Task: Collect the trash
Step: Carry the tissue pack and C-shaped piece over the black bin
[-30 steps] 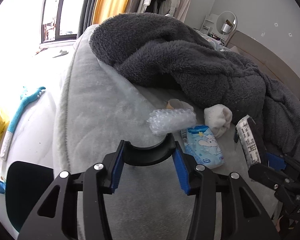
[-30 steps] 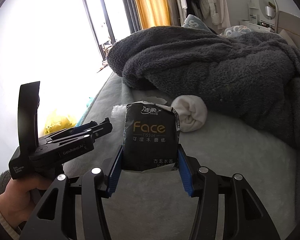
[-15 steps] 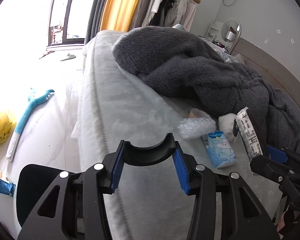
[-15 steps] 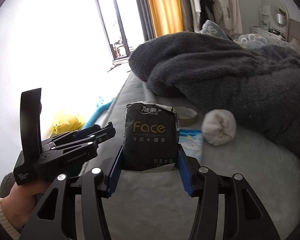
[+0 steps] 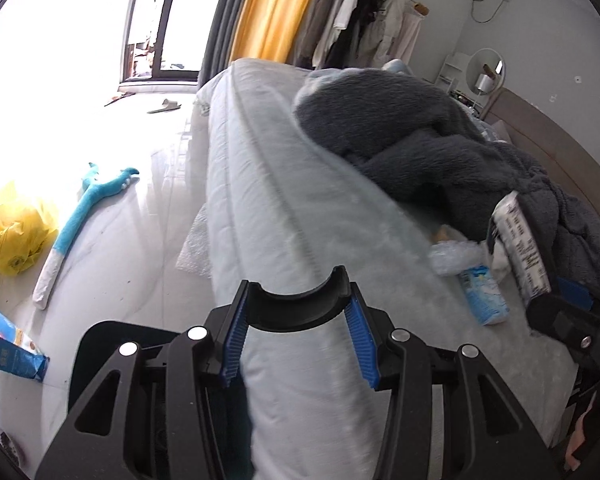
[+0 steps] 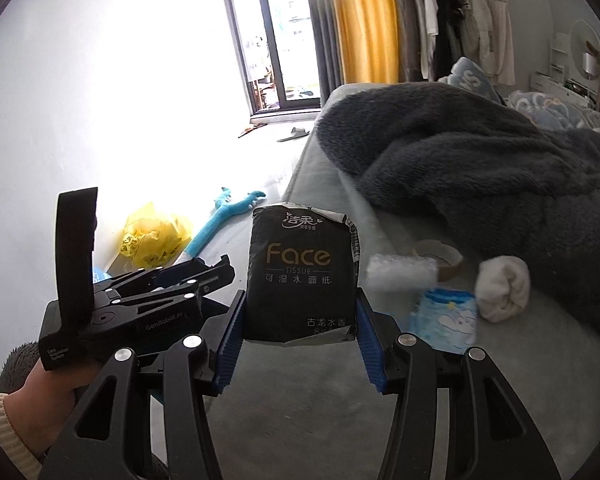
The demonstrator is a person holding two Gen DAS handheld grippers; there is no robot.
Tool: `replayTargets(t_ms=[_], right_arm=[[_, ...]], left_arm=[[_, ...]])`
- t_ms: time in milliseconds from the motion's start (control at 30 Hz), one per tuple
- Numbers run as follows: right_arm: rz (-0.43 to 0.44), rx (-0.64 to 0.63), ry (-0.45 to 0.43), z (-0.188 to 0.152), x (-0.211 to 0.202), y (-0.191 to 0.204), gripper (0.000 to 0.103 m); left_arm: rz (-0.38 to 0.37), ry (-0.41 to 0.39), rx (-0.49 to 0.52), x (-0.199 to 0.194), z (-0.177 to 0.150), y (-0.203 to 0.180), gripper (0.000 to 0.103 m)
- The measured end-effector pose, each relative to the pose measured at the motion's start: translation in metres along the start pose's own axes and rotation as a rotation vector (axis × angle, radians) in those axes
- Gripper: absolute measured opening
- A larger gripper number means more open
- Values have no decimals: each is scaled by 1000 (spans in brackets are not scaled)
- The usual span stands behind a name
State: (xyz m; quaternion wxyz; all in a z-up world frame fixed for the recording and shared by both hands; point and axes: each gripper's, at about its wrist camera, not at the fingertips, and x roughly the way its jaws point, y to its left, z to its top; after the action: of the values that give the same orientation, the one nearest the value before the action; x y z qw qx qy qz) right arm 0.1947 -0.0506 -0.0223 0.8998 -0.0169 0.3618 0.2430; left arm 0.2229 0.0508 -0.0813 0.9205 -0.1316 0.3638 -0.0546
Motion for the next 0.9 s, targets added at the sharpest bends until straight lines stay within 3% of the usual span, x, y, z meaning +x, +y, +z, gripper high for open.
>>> replayTargets(t_ms=[567,900], right_arm=[[87,-93,12,23,35,79,52],[126,-131,35,28,56,116,52]], left_arm=[[105,50,-72,-10,-16,88,49],[152,158,-105,-7,-32,130,49]])
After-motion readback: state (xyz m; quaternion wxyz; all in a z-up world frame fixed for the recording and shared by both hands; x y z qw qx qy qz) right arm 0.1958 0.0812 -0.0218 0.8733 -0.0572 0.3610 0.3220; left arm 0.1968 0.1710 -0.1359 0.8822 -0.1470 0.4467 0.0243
